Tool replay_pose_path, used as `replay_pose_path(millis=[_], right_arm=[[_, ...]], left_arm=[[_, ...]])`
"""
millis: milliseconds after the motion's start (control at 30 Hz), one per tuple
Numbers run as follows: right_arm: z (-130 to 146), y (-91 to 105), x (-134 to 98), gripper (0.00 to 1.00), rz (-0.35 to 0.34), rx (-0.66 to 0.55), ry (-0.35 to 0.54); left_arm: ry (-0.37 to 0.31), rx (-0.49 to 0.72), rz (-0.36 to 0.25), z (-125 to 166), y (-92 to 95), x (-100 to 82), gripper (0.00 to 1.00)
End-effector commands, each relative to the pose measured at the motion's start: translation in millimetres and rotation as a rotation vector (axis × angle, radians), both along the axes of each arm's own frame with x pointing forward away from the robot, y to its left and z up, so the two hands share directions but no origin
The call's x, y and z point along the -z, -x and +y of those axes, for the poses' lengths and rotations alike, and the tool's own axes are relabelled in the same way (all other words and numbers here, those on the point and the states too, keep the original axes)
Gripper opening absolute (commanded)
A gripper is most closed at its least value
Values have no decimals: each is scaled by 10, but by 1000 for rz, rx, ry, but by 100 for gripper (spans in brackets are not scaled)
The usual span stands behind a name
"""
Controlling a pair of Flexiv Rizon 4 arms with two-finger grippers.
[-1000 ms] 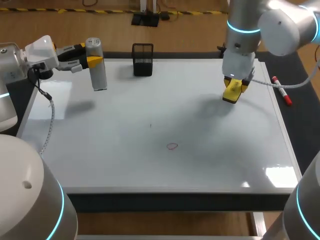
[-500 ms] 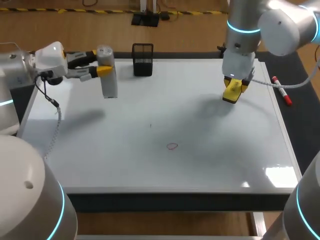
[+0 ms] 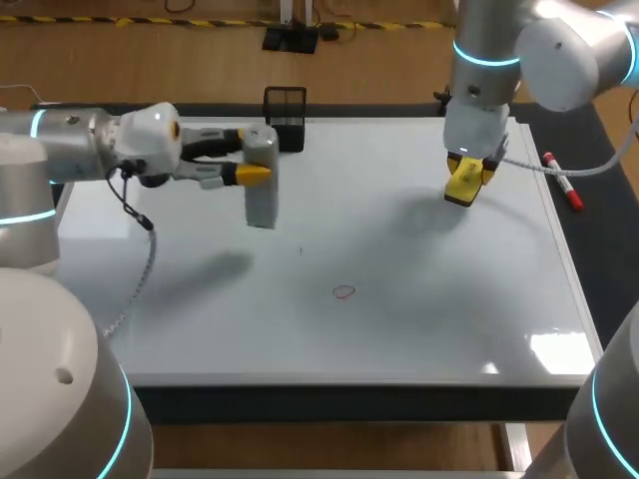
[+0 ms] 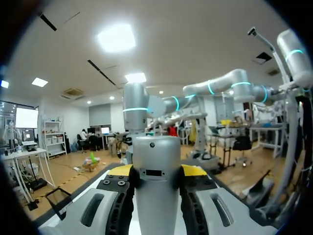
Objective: Pick up the inspection probe, press it on each red-marked spot on the whiteboard one by one, put down the probe, pick up the eraser, and wipe off all the red marks.
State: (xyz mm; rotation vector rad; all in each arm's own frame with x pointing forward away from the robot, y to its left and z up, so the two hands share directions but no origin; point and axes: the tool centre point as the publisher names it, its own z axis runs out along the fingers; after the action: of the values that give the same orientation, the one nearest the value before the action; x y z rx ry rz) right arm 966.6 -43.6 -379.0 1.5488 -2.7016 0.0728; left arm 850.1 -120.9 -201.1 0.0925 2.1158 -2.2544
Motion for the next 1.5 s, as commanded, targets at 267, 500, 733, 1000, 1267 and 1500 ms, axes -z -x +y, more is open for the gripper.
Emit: replay_pose_path(millis=[267, 500, 733, 1000, 1267, 1500], right_arm=[[-3, -7, -8, 0, 0, -1, 4], [-3, -7, -8, 0, 0, -1, 4], [-3, -7, -8, 0, 0, -1, 4], [-3, -7, -8, 0, 0, -1, 4], [-3, -7, -8, 0, 0, -1, 4], [-3, -7, -8, 0, 0, -1, 4]], left_arm=[[1, 114, 15, -458, 306, 69, 0], [15, 173, 15, -698, 576, 111, 0], [31, 190, 19, -818, 761, 159, 0], [45, 175, 28, -952, 908, 247, 0], [55, 165, 33, -1101, 989, 324, 0], [79, 147, 38, -1160, 982, 403, 0]])
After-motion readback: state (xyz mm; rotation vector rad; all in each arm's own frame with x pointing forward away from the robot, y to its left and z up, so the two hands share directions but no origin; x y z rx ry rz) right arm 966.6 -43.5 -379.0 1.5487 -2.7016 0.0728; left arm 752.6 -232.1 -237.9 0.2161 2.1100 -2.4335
